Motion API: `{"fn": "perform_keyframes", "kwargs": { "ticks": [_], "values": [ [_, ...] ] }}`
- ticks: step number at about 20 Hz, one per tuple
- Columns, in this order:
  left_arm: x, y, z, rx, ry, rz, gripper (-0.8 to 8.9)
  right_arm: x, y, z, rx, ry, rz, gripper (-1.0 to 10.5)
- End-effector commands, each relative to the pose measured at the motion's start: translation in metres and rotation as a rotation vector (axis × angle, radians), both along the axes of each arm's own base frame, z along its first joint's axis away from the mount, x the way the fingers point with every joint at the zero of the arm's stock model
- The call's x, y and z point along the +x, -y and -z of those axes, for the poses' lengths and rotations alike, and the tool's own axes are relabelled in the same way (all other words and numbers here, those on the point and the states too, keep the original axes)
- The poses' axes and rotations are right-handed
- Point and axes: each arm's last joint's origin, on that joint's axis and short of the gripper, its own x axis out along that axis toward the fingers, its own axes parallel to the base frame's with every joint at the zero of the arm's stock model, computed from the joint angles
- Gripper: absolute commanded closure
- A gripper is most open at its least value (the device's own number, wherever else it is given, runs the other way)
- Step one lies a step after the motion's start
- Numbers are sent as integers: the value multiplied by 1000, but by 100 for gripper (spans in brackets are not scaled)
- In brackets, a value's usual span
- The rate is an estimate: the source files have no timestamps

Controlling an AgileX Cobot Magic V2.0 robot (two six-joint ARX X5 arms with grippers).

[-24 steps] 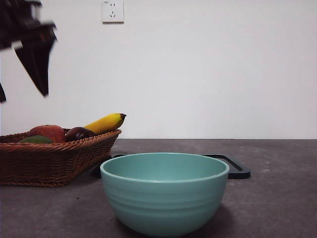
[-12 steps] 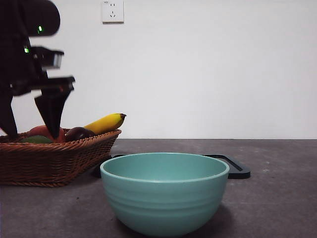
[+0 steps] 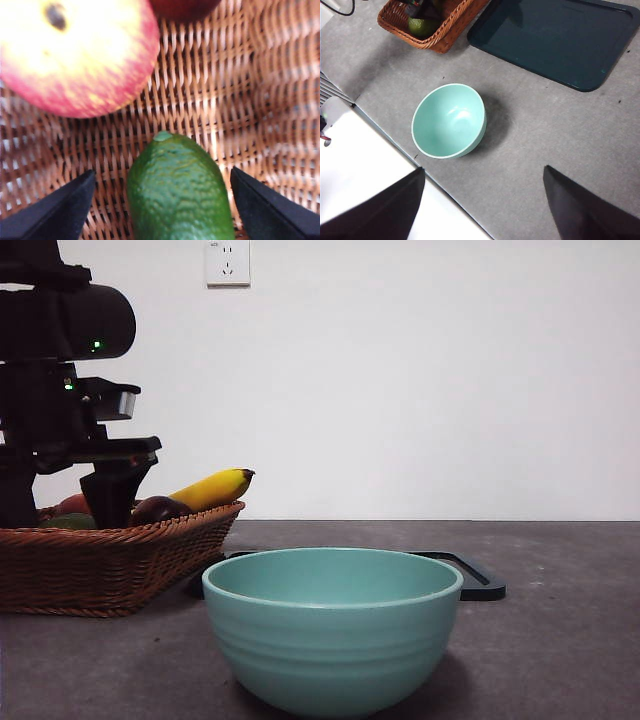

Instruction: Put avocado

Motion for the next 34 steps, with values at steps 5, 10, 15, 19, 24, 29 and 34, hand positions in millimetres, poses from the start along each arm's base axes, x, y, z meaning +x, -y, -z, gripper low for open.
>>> {"fn": "perform_keyframes", "kwargs": {
  "ticks": [5, 10, 15, 19, 24, 29, 34],
  "values": [
    [5, 3, 1, 9, -3, 18, 606, 2, -1, -6, 14, 29, -1, 567],
    [3, 3, -3, 7, 0, 18, 606, 2, -1, -6, 16, 33, -1, 567],
    [-8, 7, -43, -73, 104, 36, 606, 2, -1, -7, 16, 35, 0, 567],
    [-39, 21, -85, -251, 180, 144, 605, 2, -1, -6, 12, 37, 4, 567],
    [-84, 59, -111, -395, 187, 383, 605, 2, -1, -7, 12, 37, 5, 567],
    [-104, 111, -95, -399, 124, 573, 605, 2, -1, -7, 13, 35, 7, 567],
    [-107, 153, -57, -347, 37, 673, 605, 2, -1, -6, 13, 35, 7, 567]
  ]
}}
